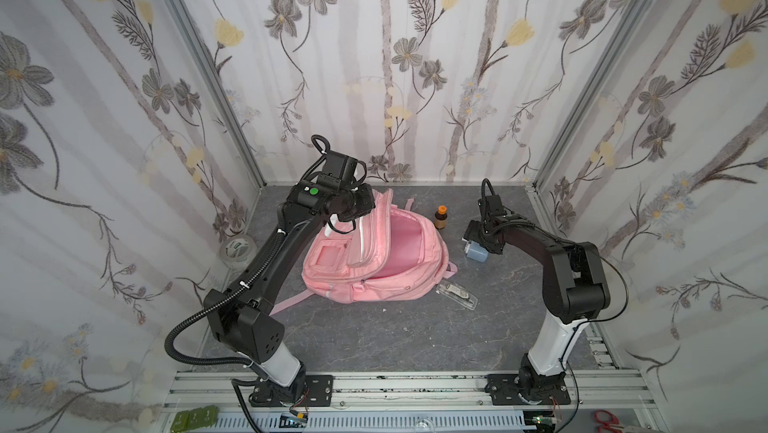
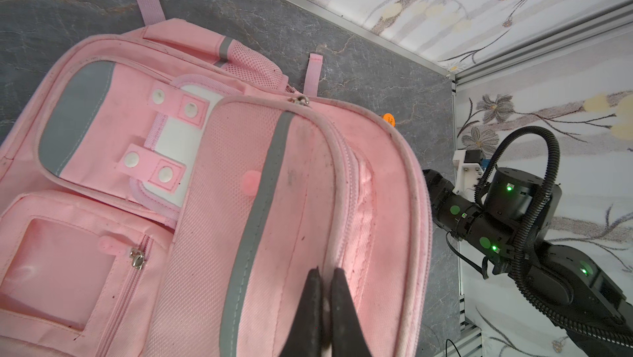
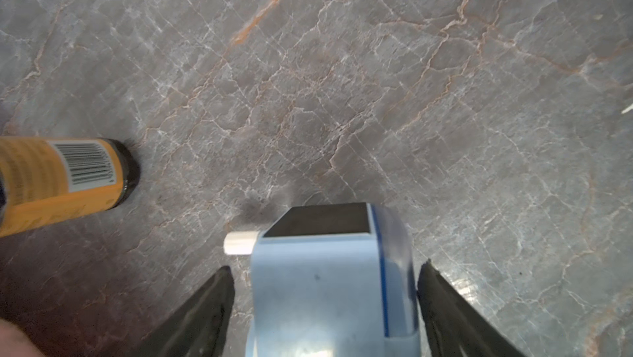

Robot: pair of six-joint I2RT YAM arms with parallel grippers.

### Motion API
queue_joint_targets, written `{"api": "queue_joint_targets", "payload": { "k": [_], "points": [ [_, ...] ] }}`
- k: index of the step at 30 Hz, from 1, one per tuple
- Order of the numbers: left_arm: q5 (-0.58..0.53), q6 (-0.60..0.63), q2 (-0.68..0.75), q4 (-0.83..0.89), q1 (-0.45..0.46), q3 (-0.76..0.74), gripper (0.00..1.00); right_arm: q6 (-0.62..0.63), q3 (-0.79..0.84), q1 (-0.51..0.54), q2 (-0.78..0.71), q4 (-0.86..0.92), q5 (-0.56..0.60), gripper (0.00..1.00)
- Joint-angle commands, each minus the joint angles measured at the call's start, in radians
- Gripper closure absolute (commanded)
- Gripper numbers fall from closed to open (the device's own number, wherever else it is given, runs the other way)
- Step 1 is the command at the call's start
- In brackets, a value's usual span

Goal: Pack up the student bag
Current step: 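Move the right gripper to the light-blue pencil sharpener and grasp it, then carry the sharpener into the backpack and release it with the right gripper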

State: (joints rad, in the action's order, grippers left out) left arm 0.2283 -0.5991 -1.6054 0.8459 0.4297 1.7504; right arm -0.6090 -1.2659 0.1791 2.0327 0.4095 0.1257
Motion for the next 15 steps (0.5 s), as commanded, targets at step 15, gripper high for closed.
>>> {"api": "queue_joint_targets", "payload": {
  "k": [15],
  "points": [
    [-0.012, -0.016, 0.012, -0.042, -0.002, -0.029, 1.0, 0.071, 0.035, -0.023, -0.009, -0.01, -0.082, 0.41]
  ]
}}
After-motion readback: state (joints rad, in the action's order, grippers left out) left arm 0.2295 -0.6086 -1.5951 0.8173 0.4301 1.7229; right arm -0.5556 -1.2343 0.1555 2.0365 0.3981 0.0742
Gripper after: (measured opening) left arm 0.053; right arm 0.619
